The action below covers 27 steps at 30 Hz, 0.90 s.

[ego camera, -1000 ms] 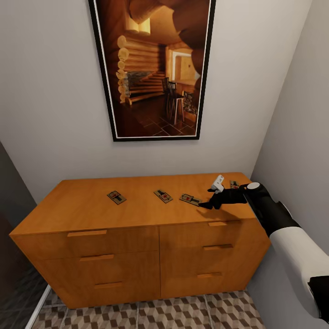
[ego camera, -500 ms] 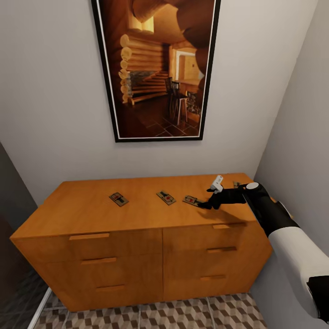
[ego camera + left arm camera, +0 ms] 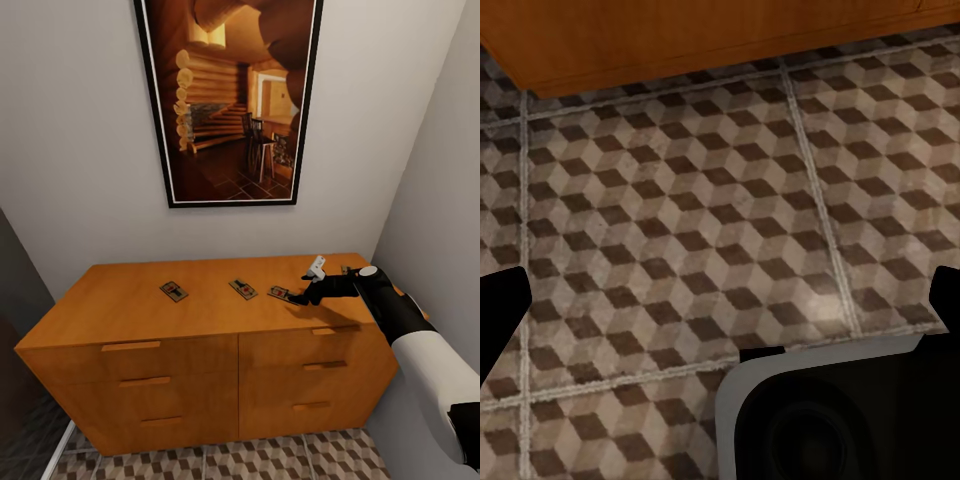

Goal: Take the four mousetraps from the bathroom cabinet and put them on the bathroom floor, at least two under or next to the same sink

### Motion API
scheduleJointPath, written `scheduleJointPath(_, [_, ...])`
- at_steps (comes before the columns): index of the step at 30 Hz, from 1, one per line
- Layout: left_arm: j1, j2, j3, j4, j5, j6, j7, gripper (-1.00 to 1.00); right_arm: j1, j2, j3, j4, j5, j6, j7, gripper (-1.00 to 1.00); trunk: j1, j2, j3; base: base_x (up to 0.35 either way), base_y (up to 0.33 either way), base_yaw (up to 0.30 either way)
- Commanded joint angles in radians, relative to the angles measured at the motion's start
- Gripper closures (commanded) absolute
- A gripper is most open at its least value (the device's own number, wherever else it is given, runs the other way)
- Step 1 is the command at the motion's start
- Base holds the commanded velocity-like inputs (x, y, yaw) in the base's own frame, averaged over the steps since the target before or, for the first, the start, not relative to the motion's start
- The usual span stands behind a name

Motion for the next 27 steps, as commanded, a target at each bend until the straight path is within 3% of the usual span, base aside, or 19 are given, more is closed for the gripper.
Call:
scheduleJointPath(1, [0.000,0.000,-0.006,0.001,0.003,-0.004,0.001,-1.00,-0.001,-0.001,0.002,-0.002,0.002,0.008,0.003,-1.00,0.000,0.000,-0.001,0.001,0.001,0.000])
scheduleJointPath(27, [0.000,0.000,-0.006,0.001,0.003,-0.004,0.001,-1.00,-0.001,-0.001,0.002,-0.002,0.002,0.009,0.033,-1.00,0.000,0.000,-0.013,0.000,0.000,0.000])
